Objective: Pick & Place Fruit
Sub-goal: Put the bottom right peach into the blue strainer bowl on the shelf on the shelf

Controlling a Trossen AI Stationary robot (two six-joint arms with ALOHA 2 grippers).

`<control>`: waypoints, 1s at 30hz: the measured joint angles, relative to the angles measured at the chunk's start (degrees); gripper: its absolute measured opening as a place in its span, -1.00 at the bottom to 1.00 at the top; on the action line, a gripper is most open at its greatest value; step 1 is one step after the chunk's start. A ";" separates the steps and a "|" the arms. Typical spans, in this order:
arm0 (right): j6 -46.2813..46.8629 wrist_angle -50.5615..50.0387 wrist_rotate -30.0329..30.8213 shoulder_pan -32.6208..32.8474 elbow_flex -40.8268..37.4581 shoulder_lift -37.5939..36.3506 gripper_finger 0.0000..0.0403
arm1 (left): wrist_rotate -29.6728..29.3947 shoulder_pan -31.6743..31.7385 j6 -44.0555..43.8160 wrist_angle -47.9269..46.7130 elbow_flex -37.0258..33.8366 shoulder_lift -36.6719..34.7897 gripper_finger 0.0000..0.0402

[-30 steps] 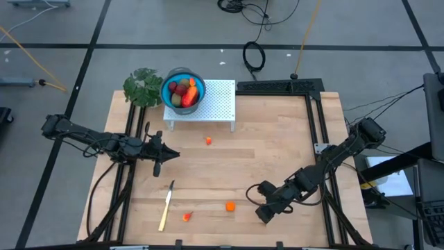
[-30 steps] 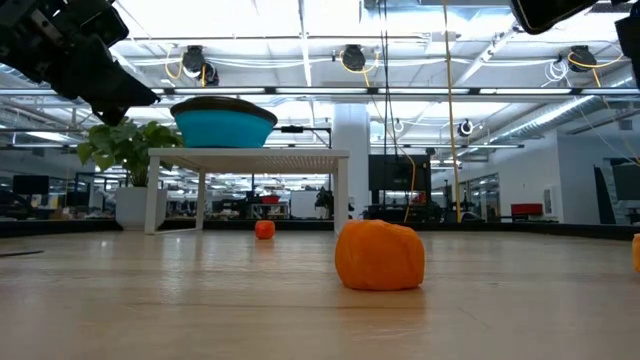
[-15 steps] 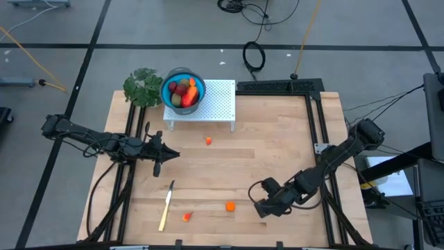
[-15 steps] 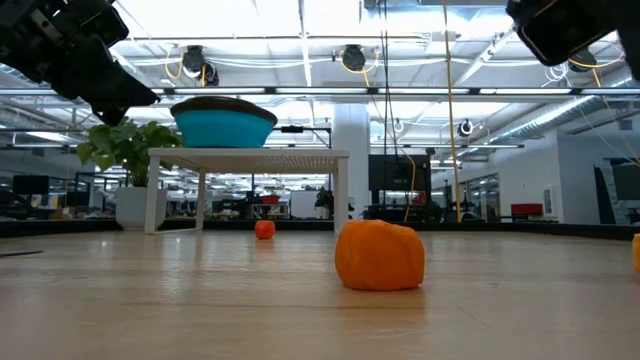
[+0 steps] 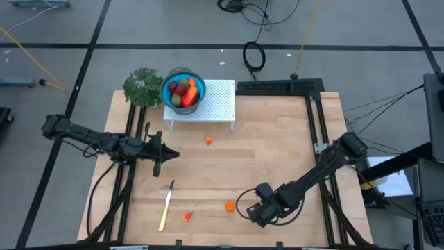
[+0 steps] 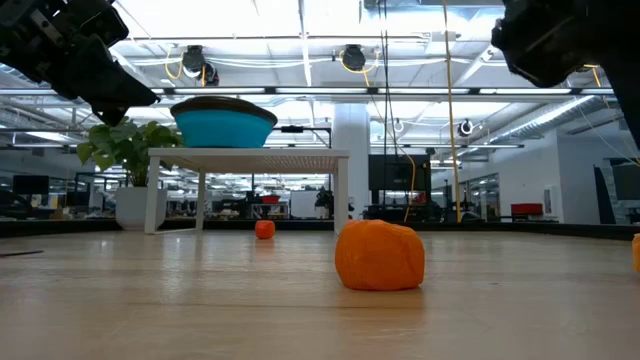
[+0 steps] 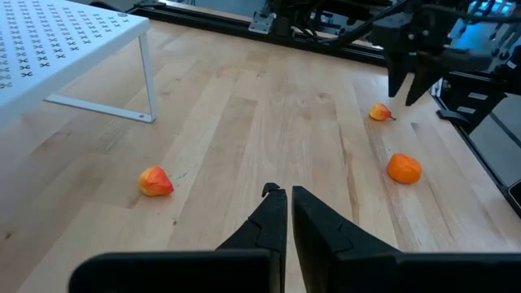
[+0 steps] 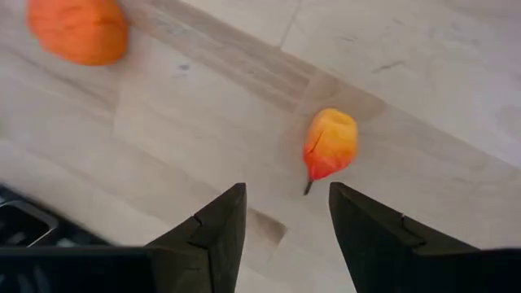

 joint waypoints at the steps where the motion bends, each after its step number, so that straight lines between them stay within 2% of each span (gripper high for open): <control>1: 0.04 -0.08 0.06 0.00 0.02 0.39 -0.15 | 0.00 -0.01 0.02 0.00 0.00 0.01 -0.89; 4: 0.90 -1.38 0.26 0.02 0.06 1.19 -0.15 | 0.02 -0.01 -0.02 -0.01 0.00 0.01 -0.89; 8: 0.88 -2.93 4.31 -0.14 0.07 1.20 -0.15 | 0.04 -0.01 -0.02 0.00 0.00 0.00 -0.89; 17: 2.07 -2.54 2.16 -0.41 -1.88 1.24 -0.15 | 0.04 -0.01 -0.04 -0.02 0.00 0.00 -0.89; 30: 2.98 10.08 2.54 0.35 -7.83 1.20 -0.15 | 0.02 0.00 0.15 -0.02 0.00 0.00 -0.89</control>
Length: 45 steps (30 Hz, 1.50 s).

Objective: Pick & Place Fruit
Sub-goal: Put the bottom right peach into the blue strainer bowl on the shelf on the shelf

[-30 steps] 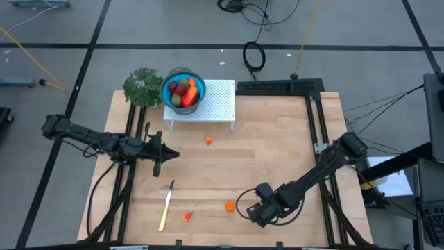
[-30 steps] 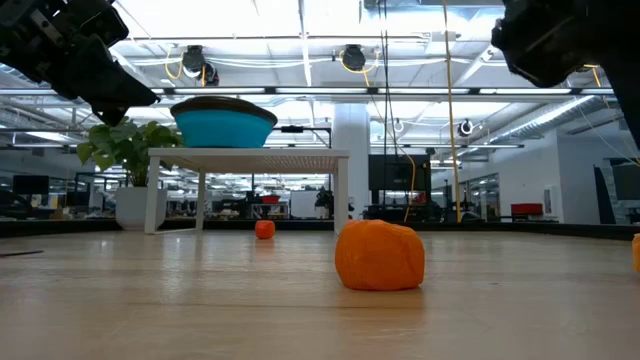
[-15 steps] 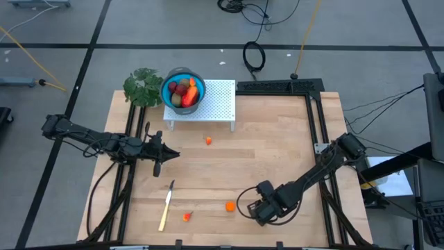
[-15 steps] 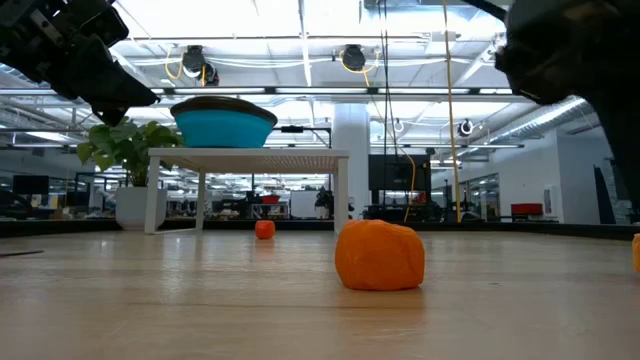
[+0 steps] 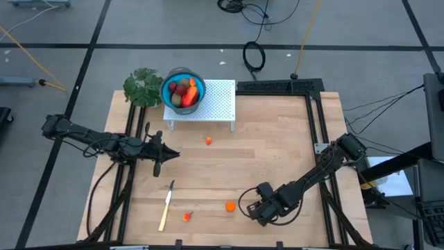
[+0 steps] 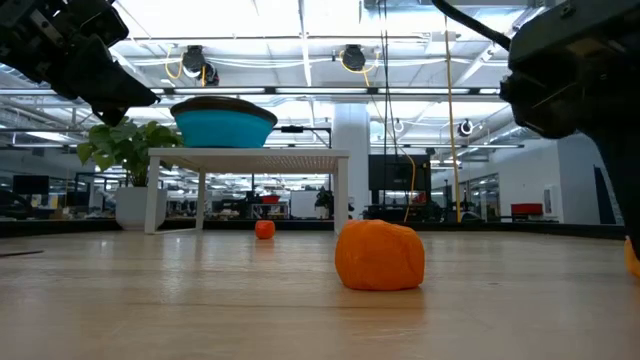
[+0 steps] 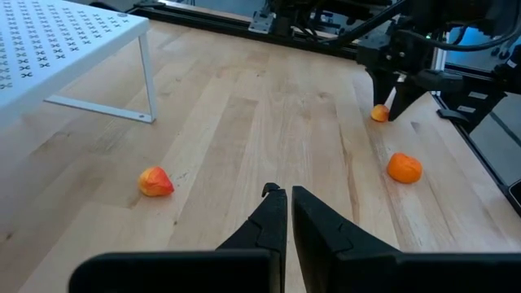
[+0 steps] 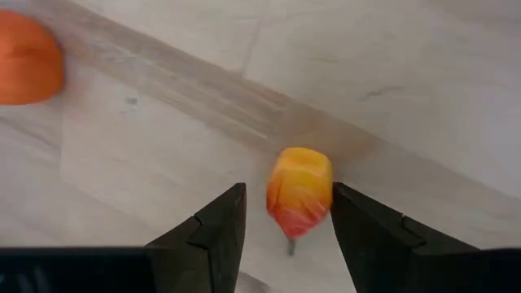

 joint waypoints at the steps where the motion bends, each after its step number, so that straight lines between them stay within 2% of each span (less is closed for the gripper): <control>1: -0.01 1.03 0.40 0.00 -0.50 0.00 -0.15 | 0.00 0.00 -0.01 -0.02 0.00 0.00 -0.89; 31: -2.11 4.44 0.43 -0.09 -2.07 -0.09 -0.16 | 0.00 0.00 -0.20 0.00 0.00 0.00 -0.89; 45: -4.67 6.83 1.89 -2.00 -2.15 0.07 -0.57 | 0.02 0.00 -0.24 0.02 0.00 0.00 -0.89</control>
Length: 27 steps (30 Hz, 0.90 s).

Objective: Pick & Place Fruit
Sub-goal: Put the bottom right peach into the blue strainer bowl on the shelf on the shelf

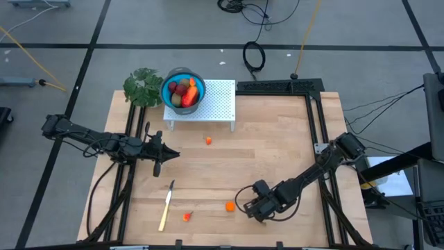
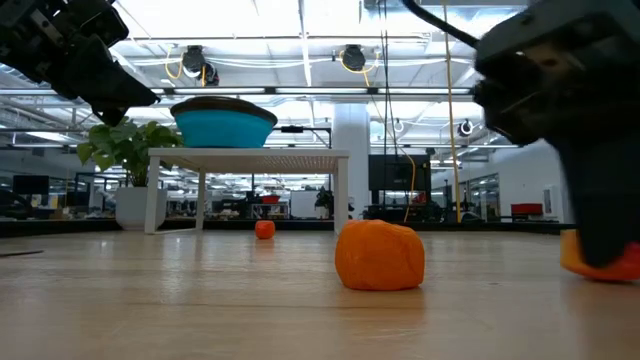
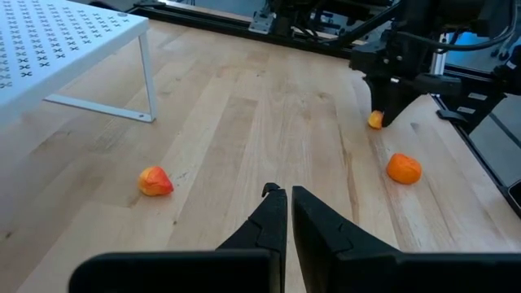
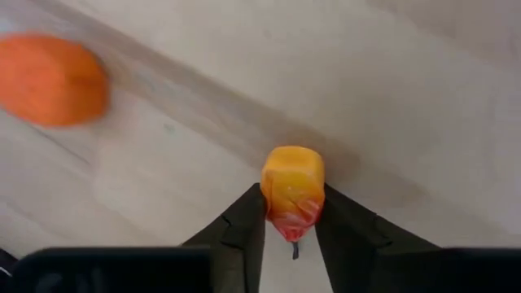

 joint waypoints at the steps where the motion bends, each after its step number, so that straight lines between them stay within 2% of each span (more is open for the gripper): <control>1: -0.78 0.98 0.44 -0.25 -0.04 0.03 -0.58 | 0.00 0.00 0.00 -0.01 0.00 0.02 -0.89; 14: -19.29 15.56 2.38 -6.26 0.03 -4.02 -0.62 | 0.02 0.01 -1.63 3.89 0.00 0.02 -0.89; 19: -33.43 23.46 6.03 -8.81 0.14 -7.87 -0.62 | 0.02 0.01 -1.66 6.97 0.00 0.07 -0.89; 27: -56.96 29.13 6.04 -14.14 0.08 -13.08 -0.62 | -0.18 0.01 -6.00 12.38 0.00 0.13 -0.89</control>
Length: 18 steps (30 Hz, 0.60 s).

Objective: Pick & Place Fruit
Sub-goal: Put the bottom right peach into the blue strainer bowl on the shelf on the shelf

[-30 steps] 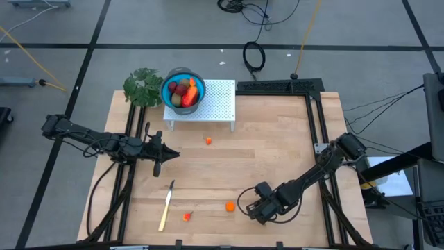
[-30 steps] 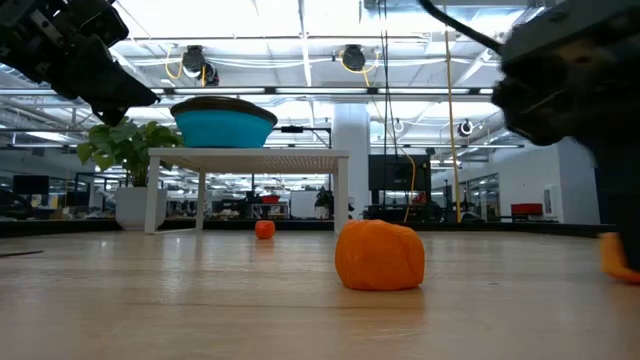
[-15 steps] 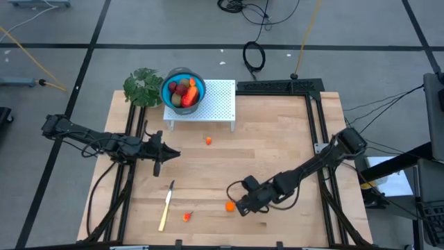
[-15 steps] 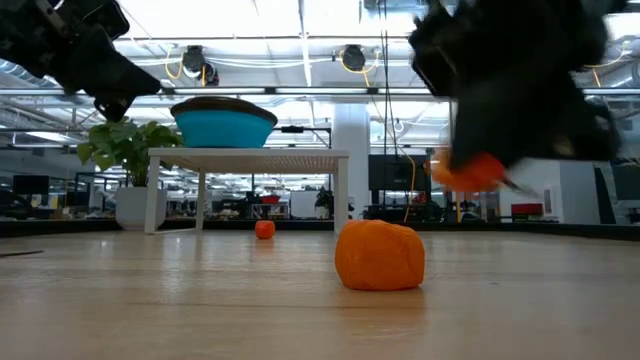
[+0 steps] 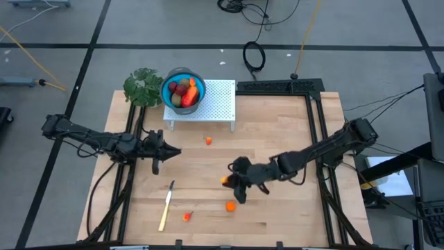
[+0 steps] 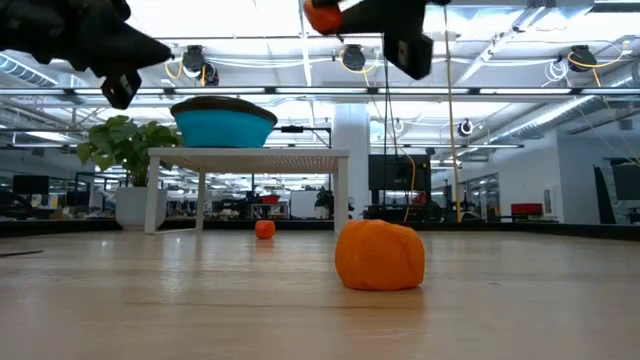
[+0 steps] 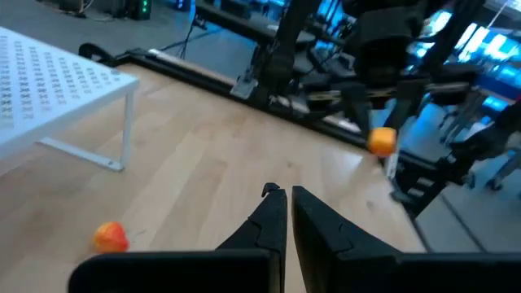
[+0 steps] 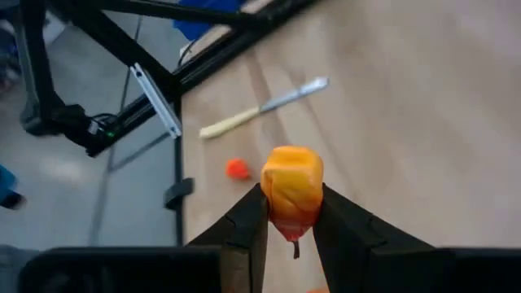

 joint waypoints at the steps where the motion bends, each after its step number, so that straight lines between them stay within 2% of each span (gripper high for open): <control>1: -3.39 -0.28 -0.03 -0.57 -0.03 -0.56 -0.62 | 0.10 0.00 -0.02 0.82 0.00 0.00 -0.89; 4: -14.58 1.05 -0.02 -2.65 -0.04 -1.68 -0.62 | -0.40 -0.01 -0.16 3.45 0.00 0.00 -0.89; 10: -33.54 0.84 -0.06 -6.81 -0.04 -2.59 -0.61 | -5.90 0.00 -0.14 11.21 0.00 1.32 -0.89; 18: -49.09 1.22 0.17 -11.02 -0.04 -2.59 -0.61 | -8.84 0.00 -3.64 23.39 0.02 9.09 -0.89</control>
